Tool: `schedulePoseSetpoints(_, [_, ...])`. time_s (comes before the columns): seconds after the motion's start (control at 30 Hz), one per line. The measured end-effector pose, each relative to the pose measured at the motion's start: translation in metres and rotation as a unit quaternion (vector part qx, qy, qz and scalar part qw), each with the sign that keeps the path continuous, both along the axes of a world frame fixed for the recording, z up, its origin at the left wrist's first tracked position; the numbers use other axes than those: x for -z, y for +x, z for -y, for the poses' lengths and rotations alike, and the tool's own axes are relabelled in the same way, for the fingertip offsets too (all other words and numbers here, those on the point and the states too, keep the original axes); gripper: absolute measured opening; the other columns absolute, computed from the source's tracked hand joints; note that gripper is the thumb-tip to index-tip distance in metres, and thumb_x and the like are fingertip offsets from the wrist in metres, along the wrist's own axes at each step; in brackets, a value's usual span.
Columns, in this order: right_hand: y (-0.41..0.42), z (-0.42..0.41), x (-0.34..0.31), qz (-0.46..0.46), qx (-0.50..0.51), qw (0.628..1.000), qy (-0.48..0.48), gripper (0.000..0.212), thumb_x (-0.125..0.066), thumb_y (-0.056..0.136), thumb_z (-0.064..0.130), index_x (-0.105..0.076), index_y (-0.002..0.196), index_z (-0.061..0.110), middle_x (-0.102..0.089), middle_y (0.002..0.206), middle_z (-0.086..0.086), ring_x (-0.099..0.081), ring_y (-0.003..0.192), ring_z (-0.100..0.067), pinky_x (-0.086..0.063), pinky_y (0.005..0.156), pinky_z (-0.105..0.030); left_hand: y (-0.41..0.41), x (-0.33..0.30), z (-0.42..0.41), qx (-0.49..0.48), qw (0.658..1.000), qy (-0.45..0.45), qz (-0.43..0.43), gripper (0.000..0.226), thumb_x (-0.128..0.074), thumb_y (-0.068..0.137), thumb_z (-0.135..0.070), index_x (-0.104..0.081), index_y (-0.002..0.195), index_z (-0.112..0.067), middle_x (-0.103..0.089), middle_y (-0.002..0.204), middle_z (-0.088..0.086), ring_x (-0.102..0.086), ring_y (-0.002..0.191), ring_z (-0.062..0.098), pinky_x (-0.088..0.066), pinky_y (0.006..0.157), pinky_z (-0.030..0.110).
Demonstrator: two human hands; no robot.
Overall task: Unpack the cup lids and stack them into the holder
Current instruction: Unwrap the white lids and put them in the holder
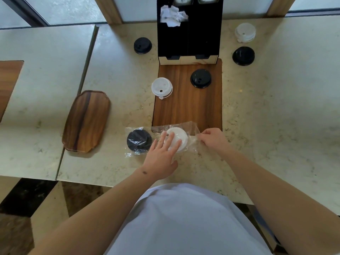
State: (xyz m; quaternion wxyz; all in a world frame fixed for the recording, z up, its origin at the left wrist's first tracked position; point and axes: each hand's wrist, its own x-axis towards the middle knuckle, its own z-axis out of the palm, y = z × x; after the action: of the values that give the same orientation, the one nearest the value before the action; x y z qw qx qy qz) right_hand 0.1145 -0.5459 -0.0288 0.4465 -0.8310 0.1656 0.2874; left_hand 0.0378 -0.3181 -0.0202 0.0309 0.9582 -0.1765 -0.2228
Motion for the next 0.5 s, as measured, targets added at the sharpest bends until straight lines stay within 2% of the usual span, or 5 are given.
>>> schedulePoseSetpoints(0.17, [0.001, 0.014, -0.004, -0.023, -0.014, 0.999, 0.028, 0.022, -0.073, 0.090, 0.029, -0.075, 0.073, 0.015, -0.069, 0.066, 0.004, -0.062, 0.063, -0.008, -0.051, 0.062, -0.023, 0.001, -0.001, 0.000, -0.001, 1.000, -0.001, -0.006, 0.080, -0.045, 0.097, -0.055, -0.003, 0.162, -0.033, 0.011, 0.171, 0.007, 0.020, 0.154, 0.031, -0.004, 0.126, 0.054])
schedulePoseSetpoints(0.3, [0.005, 0.028, -0.004, -0.033, -0.038, 0.998, 0.030, 0.024, -0.074, 0.090, 0.030, -0.076, 0.076, 0.011, -0.068, 0.062, 0.005, -0.059, 0.058, -0.007, -0.047, 0.057, -0.021, 0.000, 0.000, -0.001, 0.001, 1.000, -0.001, -0.003, 0.079, -0.046, 0.098, -0.055, -0.004, 0.162, -0.033, 0.009, 0.171, 0.006, 0.019, 0.155, 0.031, -0.004, 0.126, 0.053])
schedulePoseSetpoints(0.4, [0.014, 0.031, -0.004, 0.005, -0.099, 0.994, -0.048, 0.024, -0.071, 0.092, 0.028, -0.077, 0.076, 0.012, -0.069, 0.067, 0.001, -0.060, 0.058, -0.011, -0.045, 0.052, -0.022, 0.000, 0.003, -0.003, 0.012, 1.000, -0.008, 0.012, 0.076, -0.044, 0.098, -0.055, -0.006, 0.161, -0.034, 0.006, 0.171, 0.006, 0.016, 0.155, 0.030, -0.007, 0.126, 0.054])
schedulePoseSetpoints(0.47, [0.019, 0.029, -0.005, 0.045, -0.132, 0.983, -0.119, 0.019, -0.068, 0.094, 0.026, -0.075, 0.079, 0.017, -0.072, 0.078, 0.000, -0.064, 0.063, -0.013, -0.047, 0.053, -0.024, -0.001, 0.004, -0.007, 0.019, 0.999, -0.016, 0.021, 0.074, -0.045, 0.099, -0.052, -0.010, 0.161, -0.033, 0.002, 0.172, 0.006, 0.013, 0.156, 0.030, -0.011, 0.126, 0.054])
schedulePoseSetpoints(0.5, [0.021, 0.025, -0.006, 0.065, -0.129, 0.979, -0.141, 0.014, -0.065, 0.097, 0.021, -0.074, 0.087, 0.017, -0.073, 0.087, -0.001, -0.066, 0.070, -0.013, -0.050, 0.057, -0.024, -0.001, 0.004, -0.009, 0.022, 0.999, -0.020, 0.024, 0.072, -0.045, 0.099, -0.051, -0.011, 0.161, -0.033, 0.001, 0.172, 0.006, 0.012, 0.156, 0.030, -0.013, 0.126, 0.054])
